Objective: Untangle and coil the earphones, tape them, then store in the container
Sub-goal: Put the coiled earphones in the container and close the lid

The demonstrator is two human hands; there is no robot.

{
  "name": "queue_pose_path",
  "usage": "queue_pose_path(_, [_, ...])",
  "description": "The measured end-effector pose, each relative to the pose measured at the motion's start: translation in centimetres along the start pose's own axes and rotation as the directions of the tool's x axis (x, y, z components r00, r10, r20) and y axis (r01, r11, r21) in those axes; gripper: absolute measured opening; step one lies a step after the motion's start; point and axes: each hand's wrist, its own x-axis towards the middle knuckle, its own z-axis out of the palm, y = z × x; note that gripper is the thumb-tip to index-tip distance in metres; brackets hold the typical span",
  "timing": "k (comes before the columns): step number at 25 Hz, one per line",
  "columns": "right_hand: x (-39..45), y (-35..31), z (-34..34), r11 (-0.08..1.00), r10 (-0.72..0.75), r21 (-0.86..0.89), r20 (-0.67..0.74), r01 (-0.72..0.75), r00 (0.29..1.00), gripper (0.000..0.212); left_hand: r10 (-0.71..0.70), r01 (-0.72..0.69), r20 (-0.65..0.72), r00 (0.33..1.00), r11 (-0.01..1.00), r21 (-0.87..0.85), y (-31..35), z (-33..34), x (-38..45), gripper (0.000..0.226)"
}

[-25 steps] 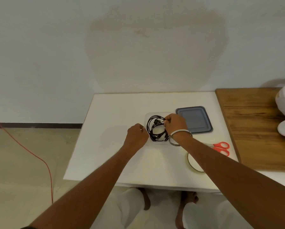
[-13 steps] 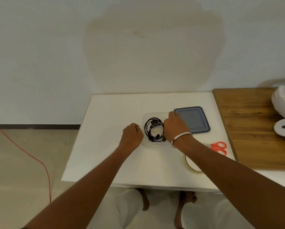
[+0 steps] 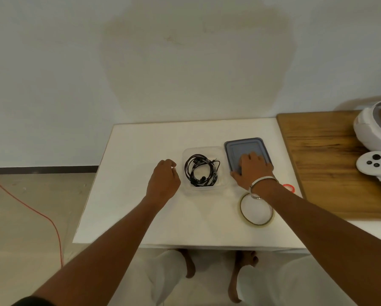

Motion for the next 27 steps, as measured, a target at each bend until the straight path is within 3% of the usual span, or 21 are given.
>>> queue_pose_path(4, [-0.3, -0.4, 0.8, 0.995, -0.025, -0.098, -0.066, 0.018, 0.997, 0.047, 0.081, -0.08, -0.005, 0.997, 0.993, 0.082, 0.2, 0.2, 0.0, 0.03])
queue_pose_path(8, [-0.4, -0.9, 0.7, 0.99, -0.113, -0.091, -0.094, 0.104, 0.989, 0.039, 0.121, -0.116, -0.022, 0.992, 0.984, 0.138, 0.6, 0.0, 0.2, 0.03])
queue_pose_path(12, [-0.9, -1.3, -0.6, 0.997, -0.08, 0.008, -0.209, 0.083, 0.975, 0.046, 0.131, -0.128, -0.017, 0.991, 0.983, 0.135, 0.9, -0.1, 0.1, 0.03])
queue_pose_path(15, [-0.7, -1.7, -2.4, 0.997, -0.013, 0.069, -0.326, 0.037, 0.945, 0.057, 0.115, -0.112, -0.03, 0.993, 0.991, 0.075, 0.9, 0.0, 0.1, 0.027])
queue_pose_path(18, [0.0, -1.9, -4.5, 0.983, 0.097, 0.185, -0.426, -0.019, 0.899, 0.047, -0.003, 0.001, -0.021, 1.0, 0.992, -0.122, 0.9, 0.4, 0.3, 0.024])
queue_pose_path(21, [1.0, -1.1, -5.9, 0.921, 0.251, 0.372, -0.346, -0.113, 0.904, 0.033, -0.073, 0.082, 0.043, 0.996, 0.959, -0.272, 1.2, 0.5, 0.3, 0.025])
queue_pose_path(25, [2.2, 0.4, -5.8, 0.855, 0.346, 0.478, -0.238, -0.2, 0.908, 0.025, -0.133, 0.166, 0.112, 0.985, 0.904, -0.393, 1.7, 0.2, 0.0, 0.027])
queue_pose_path(27, [2.5, 0.5, -5.4, 0.729, 0.411, 0.661, -0.217, -0.177, 0.886, 0.025, -0.143, 0.184, 0.128, 0.981, 0.89, -0.417, 1.7, 0.1, 0.0, 0.028])
